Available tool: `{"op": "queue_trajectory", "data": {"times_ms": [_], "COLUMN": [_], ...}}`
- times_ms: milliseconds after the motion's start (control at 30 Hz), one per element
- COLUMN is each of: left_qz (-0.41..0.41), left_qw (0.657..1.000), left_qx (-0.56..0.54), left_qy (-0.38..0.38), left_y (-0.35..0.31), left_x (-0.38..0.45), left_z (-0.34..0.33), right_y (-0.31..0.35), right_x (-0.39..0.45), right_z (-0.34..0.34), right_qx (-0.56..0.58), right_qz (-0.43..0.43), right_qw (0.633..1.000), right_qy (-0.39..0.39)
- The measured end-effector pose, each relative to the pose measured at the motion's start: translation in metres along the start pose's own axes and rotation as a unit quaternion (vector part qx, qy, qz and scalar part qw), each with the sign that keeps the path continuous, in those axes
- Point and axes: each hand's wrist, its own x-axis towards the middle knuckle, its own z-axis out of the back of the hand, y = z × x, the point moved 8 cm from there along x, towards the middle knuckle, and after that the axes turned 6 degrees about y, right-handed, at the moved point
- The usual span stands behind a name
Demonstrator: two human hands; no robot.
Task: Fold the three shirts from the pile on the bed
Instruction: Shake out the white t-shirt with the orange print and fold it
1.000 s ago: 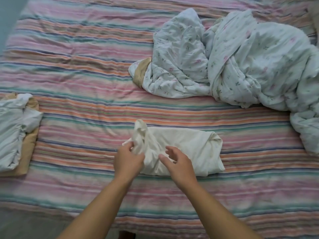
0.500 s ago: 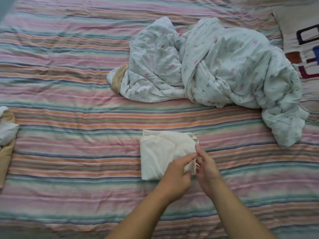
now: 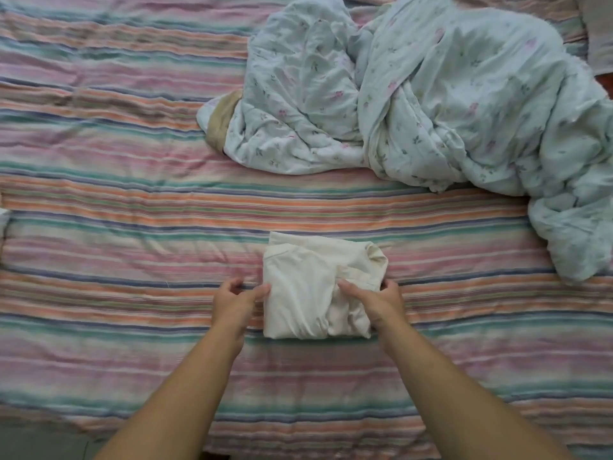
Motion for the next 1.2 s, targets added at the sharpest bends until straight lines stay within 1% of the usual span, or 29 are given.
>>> {"op": "queue_trajectory", "data": {"times_ms": [100,200,300,400,467,533,600,733,800,867,1000,1100,1200], "left_qz": [0.002,0.002,0.034,0.06,0.064,0.061,0.04,0.006,-0.014,-0.039,-0.083,-0.126,-0.169], "left_qw": [1.0,0.998,0.995,0.988,0.984,0.981,0.973,0.938,0.924,0.922,0.918,0.904,0.882], "left_qx": [0.013,0.038,0.011,-0.026,-0.056,-0.115,-0.177,-0.298,-0.331,-0.342,-0.373,-0.403,-0.439], "left_qy": [0.023,0.054,0.098,0.143,0.154,0.145,0.144,0.179,0.191,0.179,0.105,0.061,0.005], "left_y": [-0.002,-0.005,-0.006,-0.007,-0.01,-0.014,-0.023,-0.044,-0.056,-0.066,-0.076,-0.081,-0.084], "left_x": [0.004,0.0,-0.004,-0.005,-0.011,-0.015,-0.02,-0.03,-0.033,-0.034,-0.034,-0.035,-0.036], "left_z": [-0.01,-0.02,-0.022,-0.014,0.001,0.026,0.055,0.116,0.148,0.183,0.261,0.318,0.373], "right_y": [0.007,0.014,0.024,0.044,0.061,0.078,0.097,0.133,0.145,0.154,0.17,0.184,0.199], "right_x": [0.002,-0.001,-0.007,-0.019,-0.032,-0.045,-0.059,-0.091,-0.109,-0.126,-0.159,-0.181,-0.204], "right_z": [-0.013,-0.024,-0.037,-0.051,-0.065,-0.087,-0.111,-0.175,-0.21,-0.245,-0.313,-0.371,-0.435], "right_qx": [0.028,0.057,0.049,0.017,-0.013,-0.019,-0.03,-0.056,-0.065,-0.068,-0.096,-0.151,-0.217], "right_qz": [0.005,0.014,0.021,0.053,0.077,0.094,0.11,0.139,0.14,0.134,0.135,0.172,0.218], "right_qw": [0.999,0.998,0.997,0.995,0.992,0.987,0.982,0.969,0.962,0.956,0.946,0.932,0.907], "right_qy": [0.035,0.034,0.049,0.078,0.101,0.128,0.149,0.195,0.225,0.252,0.277,0.281,0.287]}}
